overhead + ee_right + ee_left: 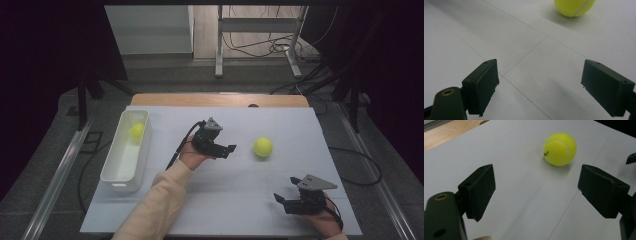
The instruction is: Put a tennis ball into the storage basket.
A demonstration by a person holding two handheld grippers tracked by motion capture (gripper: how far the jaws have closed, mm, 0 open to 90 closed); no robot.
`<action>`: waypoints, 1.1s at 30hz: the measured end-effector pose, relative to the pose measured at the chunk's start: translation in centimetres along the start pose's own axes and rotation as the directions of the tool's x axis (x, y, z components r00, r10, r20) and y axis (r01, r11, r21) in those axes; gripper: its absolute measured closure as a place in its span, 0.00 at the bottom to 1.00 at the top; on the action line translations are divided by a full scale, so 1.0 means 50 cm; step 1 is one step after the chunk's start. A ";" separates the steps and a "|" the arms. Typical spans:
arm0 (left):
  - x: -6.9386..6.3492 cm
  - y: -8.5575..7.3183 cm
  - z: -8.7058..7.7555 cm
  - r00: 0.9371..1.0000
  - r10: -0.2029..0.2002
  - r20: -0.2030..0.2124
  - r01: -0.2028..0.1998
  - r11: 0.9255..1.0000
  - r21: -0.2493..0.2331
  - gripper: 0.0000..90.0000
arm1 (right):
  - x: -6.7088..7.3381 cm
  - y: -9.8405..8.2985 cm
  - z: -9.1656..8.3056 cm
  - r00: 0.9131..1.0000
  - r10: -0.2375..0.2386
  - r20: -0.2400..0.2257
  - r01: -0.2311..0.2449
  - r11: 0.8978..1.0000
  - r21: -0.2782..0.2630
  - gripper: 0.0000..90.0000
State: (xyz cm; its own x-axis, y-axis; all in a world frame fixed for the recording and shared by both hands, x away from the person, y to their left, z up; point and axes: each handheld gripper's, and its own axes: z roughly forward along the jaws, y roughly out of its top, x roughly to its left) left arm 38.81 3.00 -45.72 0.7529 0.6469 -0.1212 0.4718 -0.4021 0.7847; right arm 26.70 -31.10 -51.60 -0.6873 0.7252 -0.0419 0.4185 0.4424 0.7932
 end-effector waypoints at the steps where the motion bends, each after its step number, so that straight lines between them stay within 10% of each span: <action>1: 0.000 0.002 0.003 1.000 -0.004 0.002 0.004 1.000 0.000 0.17 | 0.000 0.000 0.000 1.000 0.000 0.001 0.000 1.000 0.002 0.16; 33: -0.033 0.051 0.119 0.997 0.040 0.067 -0.044 0.997 0.058 0.15 | -0.004 0.001 0.000 1.000 0.010 -0.002 -0.010 1.000 -0.011 0.16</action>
State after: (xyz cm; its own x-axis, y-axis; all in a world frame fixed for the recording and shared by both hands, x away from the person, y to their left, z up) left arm 41.52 -2.95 -47.12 0.8001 0.5856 -0.1303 0.4644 -0.4670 0.7525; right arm 26.89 -31.22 -51.54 -0.6840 0.7287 -0.0327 0.4191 0.4293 0.8000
